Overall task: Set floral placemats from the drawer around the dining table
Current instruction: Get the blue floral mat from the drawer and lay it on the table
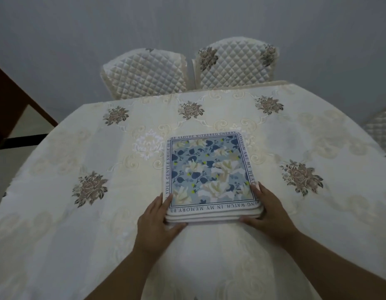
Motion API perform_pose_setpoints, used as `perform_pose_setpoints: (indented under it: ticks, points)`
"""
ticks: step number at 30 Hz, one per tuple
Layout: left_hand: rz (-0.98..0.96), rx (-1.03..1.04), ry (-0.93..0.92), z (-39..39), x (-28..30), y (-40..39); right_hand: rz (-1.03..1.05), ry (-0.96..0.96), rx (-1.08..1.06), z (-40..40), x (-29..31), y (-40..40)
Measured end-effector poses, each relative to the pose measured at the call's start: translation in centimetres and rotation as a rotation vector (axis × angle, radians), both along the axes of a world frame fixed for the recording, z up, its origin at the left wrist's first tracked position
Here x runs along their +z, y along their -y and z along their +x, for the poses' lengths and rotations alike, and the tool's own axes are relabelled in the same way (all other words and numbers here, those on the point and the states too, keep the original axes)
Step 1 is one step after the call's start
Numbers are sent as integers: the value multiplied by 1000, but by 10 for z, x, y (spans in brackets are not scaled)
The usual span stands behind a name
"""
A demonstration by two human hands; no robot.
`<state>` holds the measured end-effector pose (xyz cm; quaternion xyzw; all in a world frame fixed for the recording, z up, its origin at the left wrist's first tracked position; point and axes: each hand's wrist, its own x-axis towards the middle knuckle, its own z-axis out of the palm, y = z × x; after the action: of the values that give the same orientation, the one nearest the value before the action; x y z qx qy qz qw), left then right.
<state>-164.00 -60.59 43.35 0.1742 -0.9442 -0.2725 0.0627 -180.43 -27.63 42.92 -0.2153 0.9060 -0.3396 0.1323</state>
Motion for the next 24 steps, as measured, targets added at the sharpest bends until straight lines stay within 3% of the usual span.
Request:
perform_pose_setpoints:
  ticks: [13,24]
  points:
    - [22,53,-110,0,-2,-2,-20,4,-52,1,-4,1]
    - [134,88,-121,0,-4,1,-237,49,-145,6,8,9]
